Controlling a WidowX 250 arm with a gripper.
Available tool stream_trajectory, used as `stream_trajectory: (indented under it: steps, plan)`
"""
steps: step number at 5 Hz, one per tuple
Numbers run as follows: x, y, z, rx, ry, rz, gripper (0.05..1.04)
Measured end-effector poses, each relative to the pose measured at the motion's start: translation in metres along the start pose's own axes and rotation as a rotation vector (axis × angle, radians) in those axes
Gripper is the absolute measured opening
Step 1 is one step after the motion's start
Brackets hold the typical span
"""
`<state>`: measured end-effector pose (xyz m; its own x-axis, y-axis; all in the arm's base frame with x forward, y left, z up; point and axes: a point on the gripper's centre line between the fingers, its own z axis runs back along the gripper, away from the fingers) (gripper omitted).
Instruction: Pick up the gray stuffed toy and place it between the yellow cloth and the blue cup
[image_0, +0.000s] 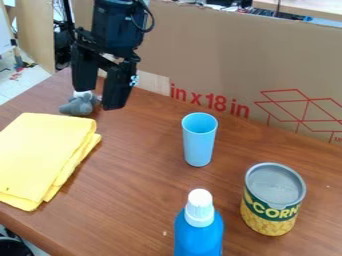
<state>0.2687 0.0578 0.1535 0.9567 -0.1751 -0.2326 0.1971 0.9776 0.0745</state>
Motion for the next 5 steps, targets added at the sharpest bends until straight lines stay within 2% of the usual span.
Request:
stream_trajectory:
  steps: [1,3,4,5]
  plan:
    - [0.002,-0.001,-0.007,-0.014,0.024,-0.005,1.009]
    - [0.030,0.040,0.017,-0.088,-0.145,0.090,1.009]
    - [0.063,0.057,0.016,-0.093,-0.196,0.143,1.009]
    - [0.085,0.079,0.006,-0.097,-0.209,0.205,1.009]
